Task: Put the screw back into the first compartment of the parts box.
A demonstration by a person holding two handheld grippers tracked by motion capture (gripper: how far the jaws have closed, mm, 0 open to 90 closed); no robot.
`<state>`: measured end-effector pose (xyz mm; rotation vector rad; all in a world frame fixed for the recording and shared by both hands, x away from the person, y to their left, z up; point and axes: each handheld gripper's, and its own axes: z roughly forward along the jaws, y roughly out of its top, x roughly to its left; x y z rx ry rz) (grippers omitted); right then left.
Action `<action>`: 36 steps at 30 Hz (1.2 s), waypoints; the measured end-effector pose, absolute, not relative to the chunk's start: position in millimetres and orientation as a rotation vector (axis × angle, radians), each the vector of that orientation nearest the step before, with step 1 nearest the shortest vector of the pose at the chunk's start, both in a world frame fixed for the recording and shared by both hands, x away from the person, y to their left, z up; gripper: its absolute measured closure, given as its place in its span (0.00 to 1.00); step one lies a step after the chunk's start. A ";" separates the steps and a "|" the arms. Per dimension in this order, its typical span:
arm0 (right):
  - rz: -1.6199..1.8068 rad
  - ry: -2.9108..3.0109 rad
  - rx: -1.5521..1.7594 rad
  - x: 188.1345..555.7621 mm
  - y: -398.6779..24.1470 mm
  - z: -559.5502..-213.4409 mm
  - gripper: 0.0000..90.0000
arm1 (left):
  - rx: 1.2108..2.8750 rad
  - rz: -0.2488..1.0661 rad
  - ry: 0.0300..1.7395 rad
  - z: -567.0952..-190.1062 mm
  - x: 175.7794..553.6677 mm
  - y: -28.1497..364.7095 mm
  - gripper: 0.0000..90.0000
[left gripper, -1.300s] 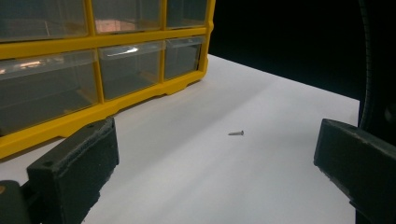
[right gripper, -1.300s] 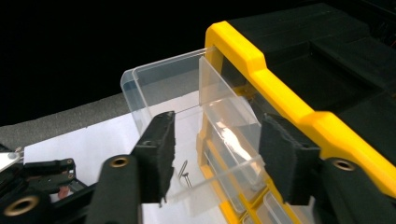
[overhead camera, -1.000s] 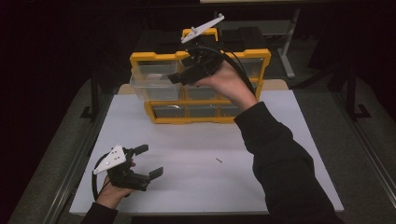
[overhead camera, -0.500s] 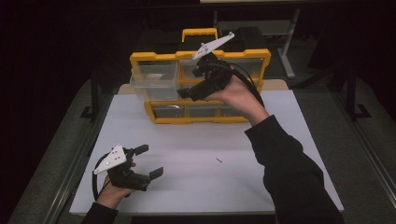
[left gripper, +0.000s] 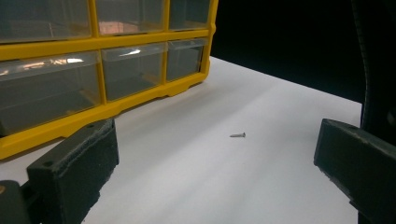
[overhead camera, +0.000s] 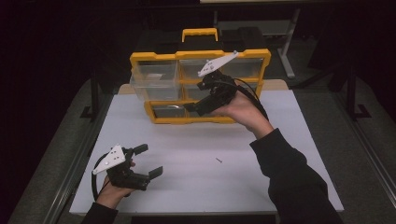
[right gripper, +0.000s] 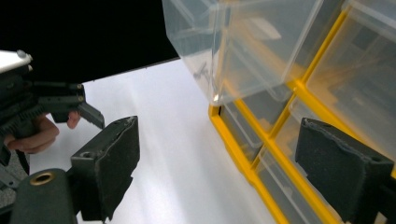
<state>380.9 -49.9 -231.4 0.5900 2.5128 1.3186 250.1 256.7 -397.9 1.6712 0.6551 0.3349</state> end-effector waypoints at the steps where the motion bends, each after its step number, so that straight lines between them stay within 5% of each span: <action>1: 1.316 2.516 0.593 380.0 -51.1 -234.3 0.15 | 1.672 0.336 0.654 -397.9 250.1 256.8 0.00; 36: 1.296 2.539 0.658 357.8 -73.0 -303.2 0.15 | 1.675 0.423 0.656 -397.8 249.6 258.7 0.00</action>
